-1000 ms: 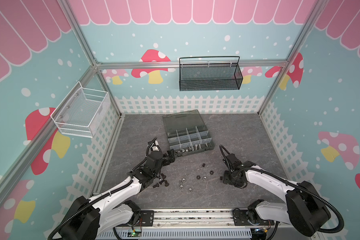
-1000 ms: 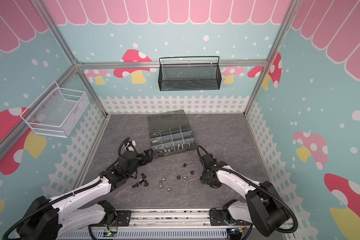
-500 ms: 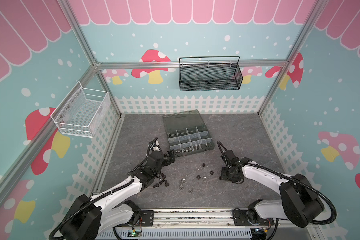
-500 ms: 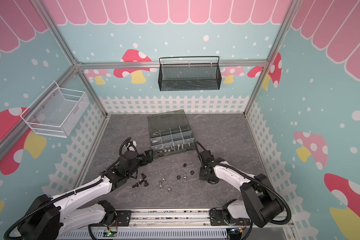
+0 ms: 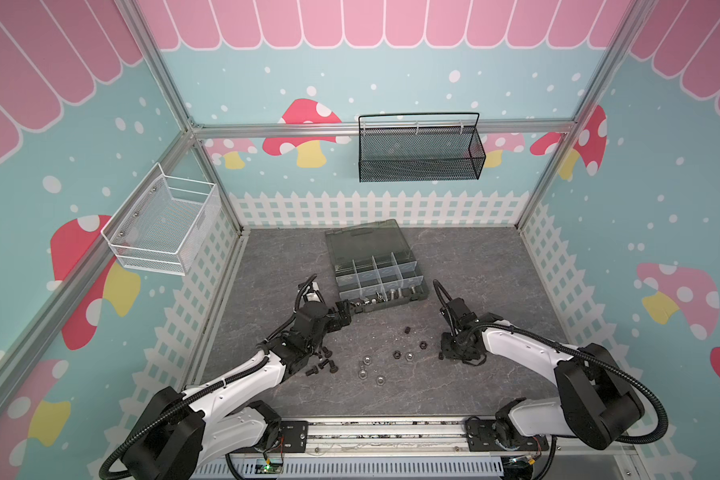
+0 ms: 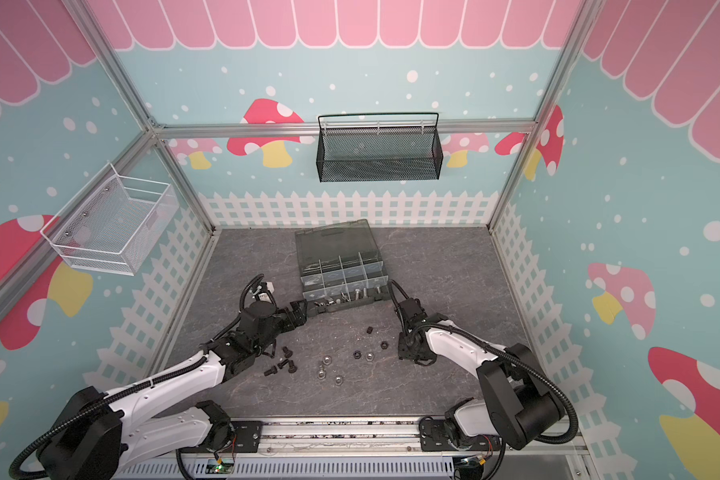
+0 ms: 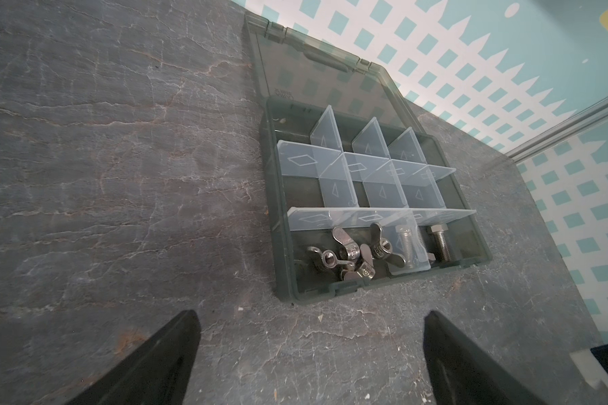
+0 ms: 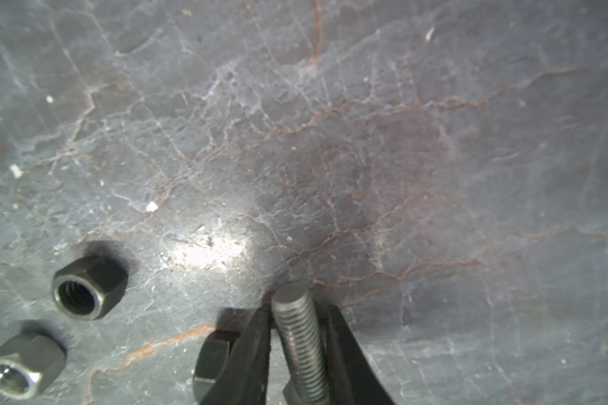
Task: Sort the screws and nuts into containers
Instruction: 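Lower the right gripper onto the silver bolt and close it, then carry the bolt with the right gripper over the bolt compartment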
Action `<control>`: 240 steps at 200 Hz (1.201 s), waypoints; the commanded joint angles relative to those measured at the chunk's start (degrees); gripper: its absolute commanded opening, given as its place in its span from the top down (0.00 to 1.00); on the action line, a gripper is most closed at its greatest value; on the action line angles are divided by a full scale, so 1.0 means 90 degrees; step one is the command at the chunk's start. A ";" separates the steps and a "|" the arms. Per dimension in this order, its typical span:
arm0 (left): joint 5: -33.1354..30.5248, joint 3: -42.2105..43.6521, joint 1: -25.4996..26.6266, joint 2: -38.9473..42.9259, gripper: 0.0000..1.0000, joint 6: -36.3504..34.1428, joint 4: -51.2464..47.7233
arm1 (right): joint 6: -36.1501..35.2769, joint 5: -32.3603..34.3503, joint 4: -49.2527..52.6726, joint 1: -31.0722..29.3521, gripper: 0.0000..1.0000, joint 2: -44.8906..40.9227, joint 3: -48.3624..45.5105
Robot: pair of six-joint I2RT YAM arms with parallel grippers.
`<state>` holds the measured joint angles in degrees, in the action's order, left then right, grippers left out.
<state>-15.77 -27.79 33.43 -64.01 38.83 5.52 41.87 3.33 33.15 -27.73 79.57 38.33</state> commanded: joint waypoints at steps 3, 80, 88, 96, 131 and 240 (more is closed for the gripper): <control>-0.0007 -0.0113 -0.0051 0.0039 0.01 0.0105 0.0061 | -0.0081 -0.0116 0.0019 0.0005 0.80 0.0315 -0.0072; -0.0113 -0.0064 -0.0043 0.0130 0.01 0.0100 -0.0027 | -0.0944 0.0302 0.0309 0.0008 0.94 0.0389 0.1088; -0.0123 -0.0034 -0.0045 0.0136 0.01 0.0109 -0.0020 | -0.1051 0.0364 0.0335 0.0008 0.94 0.0430 0.1300; -0.0135 -0.0022 -0.0043 0.0154 0.01 0.0117 -0.0008 | -0.1140 0.0416 0.0341 0.0010 0.94 0.0463 0.1511; -0.0142 0.0021 -0.0043 0.0198 0.00 0.0161 0.0007 | -0.1515 0.0750 0.0225 0.0015 0.94 0.0918 0.2573; -0.0245 0.0060 -0.0053 0.0603 0.00 0.0148 -0.0318 | -0.2621 0.1006 -0.0469 0.0093 1.00 0.2919 0.4635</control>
<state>-16.62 -27.75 33.39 -59.96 38.87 4.36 21.63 11.03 30.20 -27.18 103.98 77.78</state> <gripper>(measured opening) 0.991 0.163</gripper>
